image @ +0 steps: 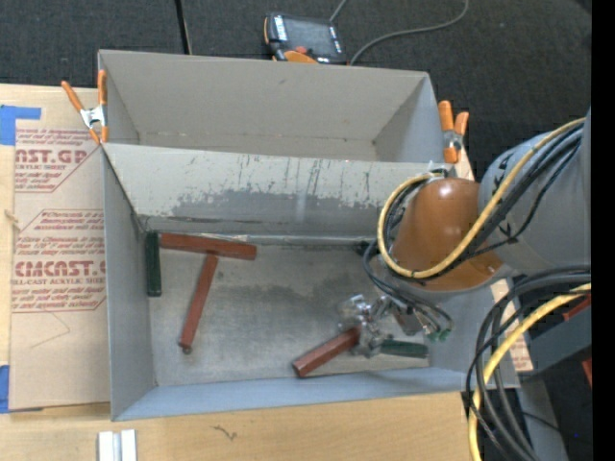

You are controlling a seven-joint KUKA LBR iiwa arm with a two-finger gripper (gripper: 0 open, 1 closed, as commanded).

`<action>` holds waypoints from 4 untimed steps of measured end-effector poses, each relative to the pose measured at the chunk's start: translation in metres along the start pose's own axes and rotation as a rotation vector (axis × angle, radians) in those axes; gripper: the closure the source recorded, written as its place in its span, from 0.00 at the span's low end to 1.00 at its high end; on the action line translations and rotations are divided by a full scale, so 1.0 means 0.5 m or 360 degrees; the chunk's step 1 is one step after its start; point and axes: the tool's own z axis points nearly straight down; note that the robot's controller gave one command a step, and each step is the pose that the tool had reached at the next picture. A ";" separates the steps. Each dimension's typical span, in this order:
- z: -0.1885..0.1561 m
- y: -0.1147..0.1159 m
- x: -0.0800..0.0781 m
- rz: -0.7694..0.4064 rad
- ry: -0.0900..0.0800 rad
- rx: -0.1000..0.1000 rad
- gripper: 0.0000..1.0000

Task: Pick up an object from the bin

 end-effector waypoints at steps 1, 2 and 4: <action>0.000 -0.063 -0.023 -0.0895 -0.0002 0.0001 1.00; 0.000 -0.117 -0.087 -0.1664 -0.0003 0.0000 1.00; -0.324 -0.110 -0.046 -0.1737 -0.0004 -0.0002 0.00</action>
Offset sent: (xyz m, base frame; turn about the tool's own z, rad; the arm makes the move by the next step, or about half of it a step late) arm 0.0210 -0.0263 0.0006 -0.5624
